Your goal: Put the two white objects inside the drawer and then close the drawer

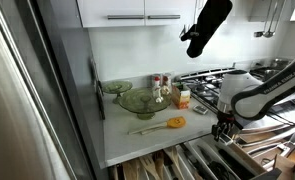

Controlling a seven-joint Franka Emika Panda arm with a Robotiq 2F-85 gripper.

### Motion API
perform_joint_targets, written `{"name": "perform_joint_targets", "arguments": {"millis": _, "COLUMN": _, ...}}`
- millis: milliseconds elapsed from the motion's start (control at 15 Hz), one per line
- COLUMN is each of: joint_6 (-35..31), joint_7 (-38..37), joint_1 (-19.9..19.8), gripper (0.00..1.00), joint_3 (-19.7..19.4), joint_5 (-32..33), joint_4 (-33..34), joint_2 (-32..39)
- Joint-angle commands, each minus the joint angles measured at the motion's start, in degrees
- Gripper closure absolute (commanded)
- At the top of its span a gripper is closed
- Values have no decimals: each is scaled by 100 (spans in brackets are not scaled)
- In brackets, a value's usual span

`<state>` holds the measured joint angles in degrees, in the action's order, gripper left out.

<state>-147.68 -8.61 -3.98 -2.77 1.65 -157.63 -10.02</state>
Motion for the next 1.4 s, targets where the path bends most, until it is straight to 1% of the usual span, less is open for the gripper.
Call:
{"name": "perform_joint_targets", "arguments": {"millis": 0, "joint_6": -115, "joint_7": 845, "joint_1": 103, "gripper": 56, "joint_3": -87, "joint_5": -231, "joint_4": 4, "joint_2": 241}}
{"name": "perform_joint_targets", "arguments": {"millis": 200, "joint_6": -82, "joint_7": 885, "joint_1": 15, "gripper": 56, "joint_3": -63, "joint_5": -68, "joint_4": 6, "joint_2": 379}}
{"name": "perform_joint_targets", "arguments": {"millis": 267, "joint_6": -174, "joint_7": 686, "joint_1": -41, "gripper": 38, "joint_3": -38, "joint_5": 103, "joint_4": 7, "joint_2": 436}}
{"name": "perform_joint_targets", "arguments": {"millis": 333, "joint_6": -194, "joint_7": 689, "joint_1": -36, "gripper": 8, "joint_3": -43, "joint_5": 87, "joint_4": 9, "joint_2": 456}}
{"name": "perform_joint_targets", "arguments": {"millis": 400, "joint_6": -186, "joint_7": 733, "joint_1": -21, "gripper": 6, "joint_3": -53, "joint_5": -4, "joint_4": 13, "joint_2": 431}}
{"name": "perform_joint_targets", "arguments": {"millis": 467, "joint_6": -198, "joint_7": 755, "joint_1": -18, "gripper": 2, "joint_3": -57, "joint_5": -13, "joint_4": 17, "joint_2": 410}}
{"name": "perform_joint_targets", "arguments": {"millis": 533, "joint_6": -226, "joint_7": 784, "joint_1": -24, "gripper": 0, "joint_3": -54, "joint_5": 56, "joint_4": 26, "joint_2": 332}}
{"name": "perform_joint_targets", "arguments": {"millis": 667, "joint_6": -175, "joint_7": 923, "joint_1": 8, "gripper": 0, "joint_3": -56, "joint_5": -12, "joint_4": 15, "joint_2": 156}}
{"name": "perform_joint_targets", "arguments": {"millis": 733, "joint_6": -298, "joint_7": 894, "joint_1": 2, "gripper": 0, "joint_3": -49, "joint_5": 13, "joint_4": -316, "joint_2": -167}}
{"name": "perform_joint_targets", "arguments": {"millis": 800, "joint_6": -260, "joint_7": 880, "joint_1": 16, "gripper": 0, "joint_3": -35, "joint_5": -4, "joint_4": -203, "joint_2": -207}}
{"name": "perform_joint_targets", "arguments": {"millis": 867, "joint_6": -163, "joint_7": 814, "joint_1": 23, "gripper": 0, "joint_3": -14, "joint_5": -8, "joint_4": 40, "joint_2": -169}}
{"name": "perform_joint_targets", "arguments": {"millis": 933, "joint_6": -139, "joint_7": 665, "joint_1": -1, "gripper": 0, "joint_3": 20, "joint_5": 46, "joint_4": 46, "joint_2": -340}}
{"name": "perform_joint_targets", "arguments": {"millis": 1000, "joint_6": -248, "joint_7": 576, "joint_1": -16, "gripper": 0, "joint_3": 42, "joint_5": 49, "joint_4": -232, "joint_2": -685}}
{"name": "perform_joint_targets", "arguments": {"millis": 1133, "joint_6": -243, "joint_7": 369, "joint_1": -53, "gripper": 0, "joint_3": 104, "joint_5": 69, "joint_4": -170, "joint_2": -937}}
{"name": "perform_joint_targets", "arguments": {"millis": 1200, "joint_6": -323, "joint_7": -70, "joint_1": -133, "gripper": 0, "joint_3": 206, "joint_5": 85, "joint_4": -69, "joint_2": -1016}}
{"name": "perform_joint_targets", "arguments": {"millis": 1267, "joint_6": -194, "joint_7": 441, "joint_1": -22, "gripper": 0, "joint_3": 61, "joint_5": -37, "joint_4": 77, "joint_2": -628}}
{"name": "perform_joint_targets", "arguments": {"millis": 1333, "joint_6": -207, "joint_7": 258, "joint_1": -45, "gripper": 0, "joint_3": 109, "joint_5": -38, "joint_4": 86, "joint_2": -773}}
